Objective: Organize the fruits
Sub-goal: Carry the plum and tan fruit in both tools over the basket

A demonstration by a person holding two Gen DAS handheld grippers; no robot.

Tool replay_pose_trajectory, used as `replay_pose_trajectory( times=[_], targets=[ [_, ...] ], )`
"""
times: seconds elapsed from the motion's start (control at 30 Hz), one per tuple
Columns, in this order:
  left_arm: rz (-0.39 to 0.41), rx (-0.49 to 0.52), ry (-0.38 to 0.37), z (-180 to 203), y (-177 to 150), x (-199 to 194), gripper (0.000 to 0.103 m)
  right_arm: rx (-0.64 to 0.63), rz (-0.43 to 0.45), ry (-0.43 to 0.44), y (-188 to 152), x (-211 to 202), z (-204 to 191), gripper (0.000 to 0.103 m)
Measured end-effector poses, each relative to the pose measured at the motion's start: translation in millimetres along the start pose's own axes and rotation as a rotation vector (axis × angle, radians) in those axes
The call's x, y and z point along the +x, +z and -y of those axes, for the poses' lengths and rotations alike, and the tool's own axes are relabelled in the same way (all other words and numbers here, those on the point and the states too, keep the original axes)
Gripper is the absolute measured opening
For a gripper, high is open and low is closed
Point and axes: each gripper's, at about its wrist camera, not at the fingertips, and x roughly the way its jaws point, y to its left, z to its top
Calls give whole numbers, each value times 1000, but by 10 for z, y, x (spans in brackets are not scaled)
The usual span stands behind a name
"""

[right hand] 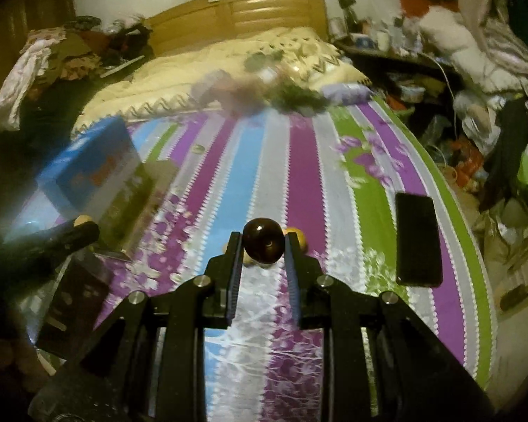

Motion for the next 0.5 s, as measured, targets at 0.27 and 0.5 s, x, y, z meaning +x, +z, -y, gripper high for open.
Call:
replay_pose_trajectory(
  times=[0.27, 0.5],
  targets=[
    [66, -47, 49, -393, 68, -495, 25, -61, 26, 45, 121, -119, -493, 24],
    [111, -108, 103, -836, 48, -907, 25, -119, 54, 104, 228, -240, -947, 24]
  ],
)
